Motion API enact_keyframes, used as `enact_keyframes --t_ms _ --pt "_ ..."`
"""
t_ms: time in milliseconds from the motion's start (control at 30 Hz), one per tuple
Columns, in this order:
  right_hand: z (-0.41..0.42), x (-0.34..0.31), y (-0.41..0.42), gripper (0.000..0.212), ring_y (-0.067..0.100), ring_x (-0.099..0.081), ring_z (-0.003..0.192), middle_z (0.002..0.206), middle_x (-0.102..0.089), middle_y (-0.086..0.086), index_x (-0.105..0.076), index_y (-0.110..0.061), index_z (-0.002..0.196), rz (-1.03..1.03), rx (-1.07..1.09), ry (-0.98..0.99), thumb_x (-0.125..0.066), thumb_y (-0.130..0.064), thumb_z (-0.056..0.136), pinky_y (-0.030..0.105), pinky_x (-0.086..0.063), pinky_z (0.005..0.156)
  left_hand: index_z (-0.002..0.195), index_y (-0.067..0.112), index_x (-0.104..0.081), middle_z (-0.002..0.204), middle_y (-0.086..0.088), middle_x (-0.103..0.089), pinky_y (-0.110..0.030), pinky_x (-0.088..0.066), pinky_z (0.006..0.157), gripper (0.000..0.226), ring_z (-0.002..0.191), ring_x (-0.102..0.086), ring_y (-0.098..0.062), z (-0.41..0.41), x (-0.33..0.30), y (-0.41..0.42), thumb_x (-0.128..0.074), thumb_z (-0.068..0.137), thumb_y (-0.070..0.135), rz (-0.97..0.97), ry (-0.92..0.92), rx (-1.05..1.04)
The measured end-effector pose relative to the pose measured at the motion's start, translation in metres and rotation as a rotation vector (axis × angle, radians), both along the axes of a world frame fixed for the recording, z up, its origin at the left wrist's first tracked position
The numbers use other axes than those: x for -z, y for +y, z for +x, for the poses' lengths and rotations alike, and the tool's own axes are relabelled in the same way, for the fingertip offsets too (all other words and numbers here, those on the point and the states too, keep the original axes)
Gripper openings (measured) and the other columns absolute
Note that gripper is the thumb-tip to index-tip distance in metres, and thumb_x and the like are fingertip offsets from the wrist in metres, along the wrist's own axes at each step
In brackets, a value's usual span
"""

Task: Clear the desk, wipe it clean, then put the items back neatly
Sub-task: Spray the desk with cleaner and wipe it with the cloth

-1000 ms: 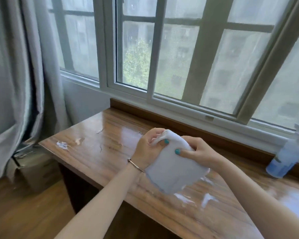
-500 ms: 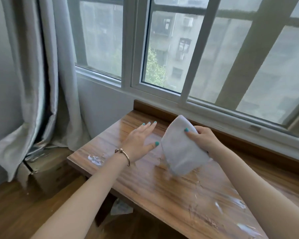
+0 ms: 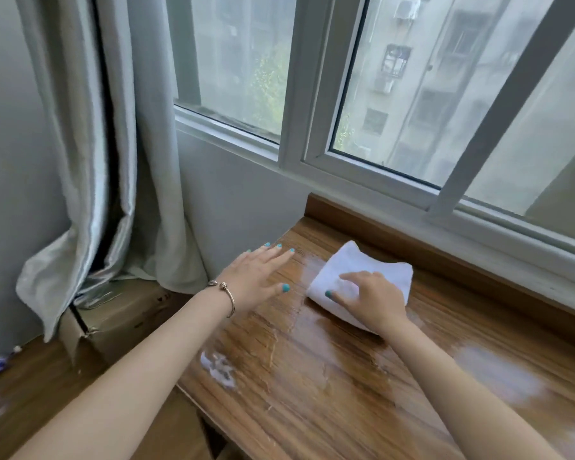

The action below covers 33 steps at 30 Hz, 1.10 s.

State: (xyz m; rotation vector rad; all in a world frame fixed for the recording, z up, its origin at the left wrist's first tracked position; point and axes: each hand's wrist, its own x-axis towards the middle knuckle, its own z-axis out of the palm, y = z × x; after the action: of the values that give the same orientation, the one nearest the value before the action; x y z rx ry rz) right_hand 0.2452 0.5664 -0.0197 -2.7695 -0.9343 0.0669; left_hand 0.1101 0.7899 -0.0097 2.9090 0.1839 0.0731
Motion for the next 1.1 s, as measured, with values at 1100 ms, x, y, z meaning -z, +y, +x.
enact_keyframes --t_ms 1100 --pt "0.112 0.036 0.105 0.051 0.023 -0.023 0.142 0.155 -0.035 -0.006 -0.038 -0.038 0.147 -0.067 -0.079 0.040 -0.045 -0.050 0.099 0.036 -0.014 0.114 0.151 0.011 0.013 0.158 0.002 0.021 -0.018 0.010 0.114 0.075 0.140 0.023 0.000 0.106 0.076 0.077 -0.025 0.099 0.049 -0.361 0.156 0.211"
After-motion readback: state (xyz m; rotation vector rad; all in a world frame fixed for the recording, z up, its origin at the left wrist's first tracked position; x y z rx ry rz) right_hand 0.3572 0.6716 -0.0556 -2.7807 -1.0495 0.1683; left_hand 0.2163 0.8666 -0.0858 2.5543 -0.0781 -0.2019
